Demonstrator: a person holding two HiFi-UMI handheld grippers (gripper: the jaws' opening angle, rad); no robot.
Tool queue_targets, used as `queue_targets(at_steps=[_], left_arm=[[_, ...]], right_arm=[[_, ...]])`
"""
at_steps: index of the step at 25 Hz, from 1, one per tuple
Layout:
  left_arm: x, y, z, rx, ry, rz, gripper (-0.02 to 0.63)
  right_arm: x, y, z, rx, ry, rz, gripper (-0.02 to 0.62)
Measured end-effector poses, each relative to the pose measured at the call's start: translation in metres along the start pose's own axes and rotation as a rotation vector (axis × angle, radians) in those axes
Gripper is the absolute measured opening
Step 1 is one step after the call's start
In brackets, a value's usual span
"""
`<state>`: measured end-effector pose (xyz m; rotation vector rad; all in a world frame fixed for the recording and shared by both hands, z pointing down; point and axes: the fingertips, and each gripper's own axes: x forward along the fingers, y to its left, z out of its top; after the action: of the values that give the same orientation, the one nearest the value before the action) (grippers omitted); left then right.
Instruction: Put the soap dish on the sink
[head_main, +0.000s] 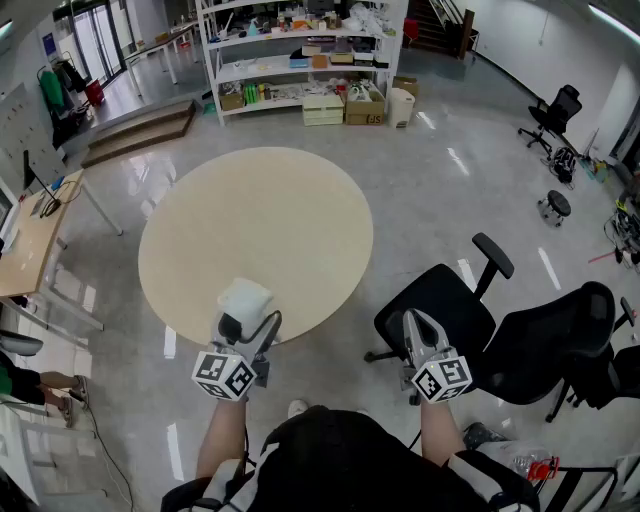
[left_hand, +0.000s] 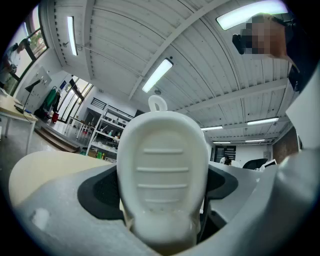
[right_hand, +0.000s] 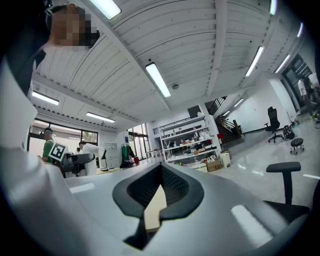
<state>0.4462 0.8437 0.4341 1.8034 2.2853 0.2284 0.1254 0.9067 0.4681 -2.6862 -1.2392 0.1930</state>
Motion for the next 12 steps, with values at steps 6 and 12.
queue_targets(at_steps=[6,12], left_arm=[[0.0001,-0.0012,0.0024,-0.010,-0.008,-0.003,0.465],[0.0029,0.0007,-0.0038,-0.027,-0.011,-0.007,0.465]], right_arm=[[0.0044,0.0067,0.0020,-0.019,0.010,0.011,0.006],[0.0097,0.0089,0.0035,-0.027,0.009,0.018,0.006]])
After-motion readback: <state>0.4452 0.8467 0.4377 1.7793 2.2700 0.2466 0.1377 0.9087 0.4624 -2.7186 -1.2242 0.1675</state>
